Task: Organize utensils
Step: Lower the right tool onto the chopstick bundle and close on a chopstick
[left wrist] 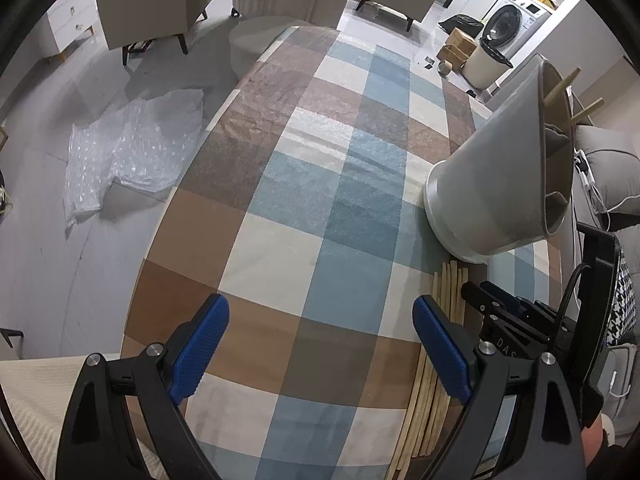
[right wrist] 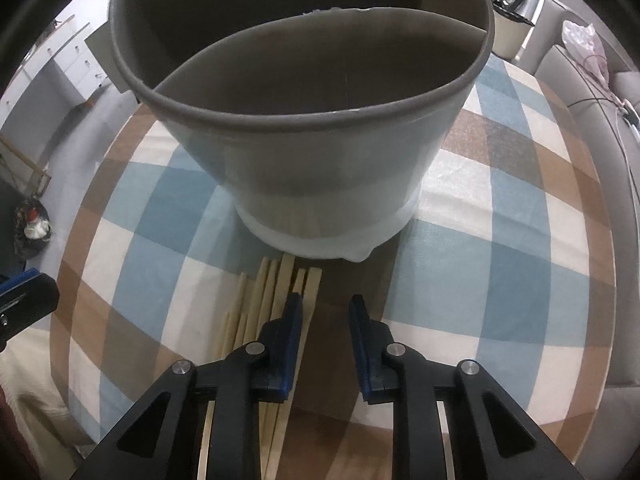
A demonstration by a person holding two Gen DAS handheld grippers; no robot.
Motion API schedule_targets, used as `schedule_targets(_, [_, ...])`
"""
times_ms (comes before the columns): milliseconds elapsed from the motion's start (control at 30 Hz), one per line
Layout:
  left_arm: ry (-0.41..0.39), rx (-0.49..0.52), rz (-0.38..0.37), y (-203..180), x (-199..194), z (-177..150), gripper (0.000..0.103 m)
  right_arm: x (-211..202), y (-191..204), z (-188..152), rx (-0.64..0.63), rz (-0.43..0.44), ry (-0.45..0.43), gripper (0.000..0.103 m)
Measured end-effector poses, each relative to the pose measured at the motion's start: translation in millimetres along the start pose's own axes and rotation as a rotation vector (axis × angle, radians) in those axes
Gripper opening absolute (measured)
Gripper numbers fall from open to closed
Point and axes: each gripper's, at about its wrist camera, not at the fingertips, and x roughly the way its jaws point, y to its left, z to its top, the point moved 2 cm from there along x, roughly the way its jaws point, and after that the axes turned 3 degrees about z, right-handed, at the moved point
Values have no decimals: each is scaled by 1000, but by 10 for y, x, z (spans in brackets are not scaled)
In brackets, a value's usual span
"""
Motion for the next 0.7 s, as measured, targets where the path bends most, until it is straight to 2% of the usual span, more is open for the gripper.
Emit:
schedule_targets(233, [6, -7, 1, 4, 7, 2, 90, 22, 17, 45, -15, -23, 22, 18])
schedule_targets(500, [16, -9, 3, 11, 26, -1, 90, 41, 80, 60, -23, -41, 20, 18])
schedule_targets(700, [21, -12, 11, 23, 41, -1, 90, 79, 209, 56, -39, -89, 21, 18])
